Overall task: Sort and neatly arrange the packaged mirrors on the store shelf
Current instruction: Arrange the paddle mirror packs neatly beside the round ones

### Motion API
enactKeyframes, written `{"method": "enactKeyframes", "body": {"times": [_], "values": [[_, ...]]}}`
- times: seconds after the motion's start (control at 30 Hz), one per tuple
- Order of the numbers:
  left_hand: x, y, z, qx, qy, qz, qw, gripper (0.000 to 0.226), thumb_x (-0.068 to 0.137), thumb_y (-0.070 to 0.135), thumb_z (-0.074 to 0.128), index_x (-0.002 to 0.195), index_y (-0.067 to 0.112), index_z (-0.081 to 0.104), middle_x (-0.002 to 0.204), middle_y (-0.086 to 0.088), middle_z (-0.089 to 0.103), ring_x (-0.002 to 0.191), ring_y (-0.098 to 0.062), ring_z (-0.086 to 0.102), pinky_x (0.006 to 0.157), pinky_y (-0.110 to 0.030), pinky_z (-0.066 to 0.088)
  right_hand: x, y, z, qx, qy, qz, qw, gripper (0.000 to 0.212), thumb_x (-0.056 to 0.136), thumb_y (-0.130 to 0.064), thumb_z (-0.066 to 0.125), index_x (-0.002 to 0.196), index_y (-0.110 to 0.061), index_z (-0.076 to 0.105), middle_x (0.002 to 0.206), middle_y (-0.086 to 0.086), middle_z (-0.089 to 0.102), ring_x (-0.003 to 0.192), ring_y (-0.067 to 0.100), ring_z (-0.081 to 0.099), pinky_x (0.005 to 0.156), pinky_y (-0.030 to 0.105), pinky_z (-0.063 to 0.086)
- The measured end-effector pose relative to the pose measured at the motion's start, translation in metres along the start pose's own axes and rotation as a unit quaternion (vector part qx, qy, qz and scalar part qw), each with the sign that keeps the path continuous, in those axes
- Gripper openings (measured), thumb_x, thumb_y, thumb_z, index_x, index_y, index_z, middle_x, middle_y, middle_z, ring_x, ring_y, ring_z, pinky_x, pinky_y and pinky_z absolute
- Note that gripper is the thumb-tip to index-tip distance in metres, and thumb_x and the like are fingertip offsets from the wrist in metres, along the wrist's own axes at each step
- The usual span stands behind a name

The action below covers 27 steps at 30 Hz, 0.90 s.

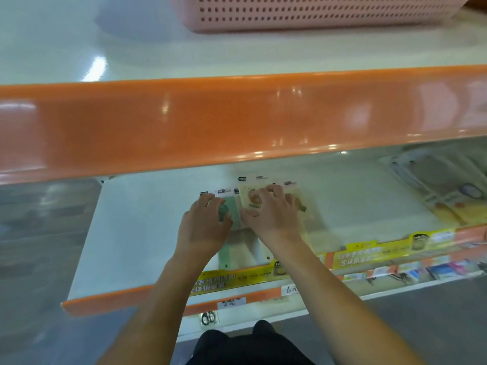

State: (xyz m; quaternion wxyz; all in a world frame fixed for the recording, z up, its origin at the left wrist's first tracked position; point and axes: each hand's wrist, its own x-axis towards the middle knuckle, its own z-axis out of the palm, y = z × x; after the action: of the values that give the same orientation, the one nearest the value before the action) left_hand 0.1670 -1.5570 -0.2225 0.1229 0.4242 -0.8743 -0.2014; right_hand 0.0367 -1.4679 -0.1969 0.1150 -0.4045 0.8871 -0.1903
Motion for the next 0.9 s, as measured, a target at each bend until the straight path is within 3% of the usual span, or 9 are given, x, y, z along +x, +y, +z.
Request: {"method": "enactKeyframes", "body": {"times": [0.2, 0.47, 0.67, 0.8, 0.9], "values": [[0.000, 0.005, 0.004, -0.012, -0.019, 0.002, 1.000, 0.034, 0.092, 0.033, 0.053, 0.121, 0.017, 0.056, 0.133, 0.000, 0.048, 0.120, -0.021, 0.048, 0.096, -0.036, 0.043, 0.000, 0.004, 0.011, 0.002, -0.006, -0.012, 1.000, 0.042, 0.081, -0.051, 0.064, 0.115, -0.028, 0.058, 0.132, -0.002, 0.039, 0.118, 0.031, 0.034, 0.096, 0.036, 0.035], [-0.008, 0.012, 0.010, -0.001, -0.036, 0.015, 0.999, 0.047, 0.091, 0.032, 0.054, 0.135, 0.019, 0.047, 0.142, 0.001, 0.042, 0.125, -0.020, 0.045, 0.101, -0.034, 0.038, 0.001, 0.015, 0.017, -0.017, -0.009, -0.034, 0.999, 0.044, 0.083, -0.054, 0.061, 0.121, -0.033, 0.057, 0.138, -0.003, 0.038, 0.127, 0.031, 0.030, 0.103, 0.040, 0.033], [-0.010, 0.022, 0.012, -0.003, -0.035, 0.038, 0.999, 0.056, 0.087, 0.030, 0.058, 0.140, 0.023, 0.042, 0.148, 0.000, 0.037, 0.134, -0.020, 0.037, 0.107, -0.034, 0.031, 0.001, 0.044, 0.007, 0.022, 0.008, -0.080, 0.996, 0.039, 0.091, -0.024, 0.052, 0.129, -0.029, 0.058, 0.141, -0.004, 0.044, 0.133, 0.024, 0.033, 0.107, 0.039, 0.029], [-0.012, 0.027, 0.016, -0.005, -0.044, 0.041, 0.998, 0.055, 0.088, 0.030, 0.057, 0.140, 0.027, 0.041, 0.152, 0.000, 0.032, 0.140, -0.020, 0.028, 0.111, -0.037, 0.027, 0.001, 0.069, 0.001, 0.011, -0.014, -0.105, 0.994, 0.045, 0.088, -0.021, 0.057, 0.132, -0.029, 0.055, 0.143, -0.006, 0.042, 0.137, 0.019, 0.030, 0.109, 0.034, 0.024], [-0.012, 0.029, 0.019, -0.002, -0.042, 0.035, 0.999, 0.052, 0.089, 0.032, 0.056, 0.139, 0.027, 0.044, 0.152, 0.000, 0.032, 0.141, -0.021, 0.026, 0.112, -0.039, 0.026, -0.002, 0.078, 0.003, 0.022, -0.007, -0.132, 0.991, 0.050, 0.081, -0.016, 0.062, 0.129, -0.025, 0.058, 0.138, -0.005, 0.048, 0.134, 0.021, 0.035, 0.107, 0.035, 0.029]]}}
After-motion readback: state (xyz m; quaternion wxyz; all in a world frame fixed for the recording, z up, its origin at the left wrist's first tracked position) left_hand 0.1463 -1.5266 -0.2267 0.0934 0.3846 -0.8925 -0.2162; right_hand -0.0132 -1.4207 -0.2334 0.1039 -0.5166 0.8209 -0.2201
